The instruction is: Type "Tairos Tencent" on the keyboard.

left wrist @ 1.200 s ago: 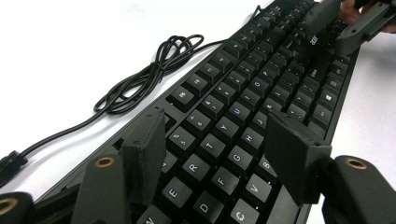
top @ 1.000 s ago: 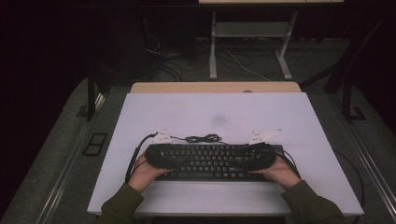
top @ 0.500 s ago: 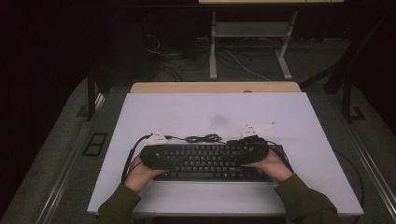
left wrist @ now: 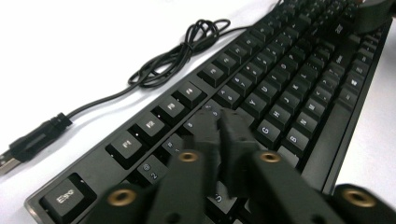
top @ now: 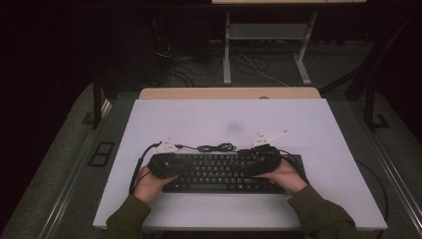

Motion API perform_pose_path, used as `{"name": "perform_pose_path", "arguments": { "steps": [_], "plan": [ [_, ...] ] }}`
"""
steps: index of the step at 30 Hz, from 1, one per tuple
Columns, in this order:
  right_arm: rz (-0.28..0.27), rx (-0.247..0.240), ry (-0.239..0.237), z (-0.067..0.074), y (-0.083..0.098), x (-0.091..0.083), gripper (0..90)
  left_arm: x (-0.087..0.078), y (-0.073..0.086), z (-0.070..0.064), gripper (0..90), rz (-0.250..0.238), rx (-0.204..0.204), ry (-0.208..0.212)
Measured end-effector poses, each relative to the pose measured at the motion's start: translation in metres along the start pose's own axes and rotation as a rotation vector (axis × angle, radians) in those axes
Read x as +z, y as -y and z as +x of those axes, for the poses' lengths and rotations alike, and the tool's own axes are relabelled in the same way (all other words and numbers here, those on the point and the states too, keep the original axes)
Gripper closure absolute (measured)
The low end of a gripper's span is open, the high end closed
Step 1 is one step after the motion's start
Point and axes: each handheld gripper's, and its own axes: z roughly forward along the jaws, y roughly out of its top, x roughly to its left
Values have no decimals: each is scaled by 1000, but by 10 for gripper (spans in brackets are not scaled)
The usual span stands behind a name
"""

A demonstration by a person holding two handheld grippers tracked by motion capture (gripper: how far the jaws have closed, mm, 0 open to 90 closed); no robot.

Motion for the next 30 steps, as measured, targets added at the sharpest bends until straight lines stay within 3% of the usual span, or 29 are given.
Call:
{"name": "perform_pose_path", "arguments": {
  "steps": [16, 30],
  "plan": [
    [4, -4, 1, 0, 0, 1, 355, 9, 0, 1, 893, 49, 14, 0],
    [1, -7, 0, 0, 0, 0, 356, 11, 1, 0, 893, 48, 9, 4]
  ]
}}
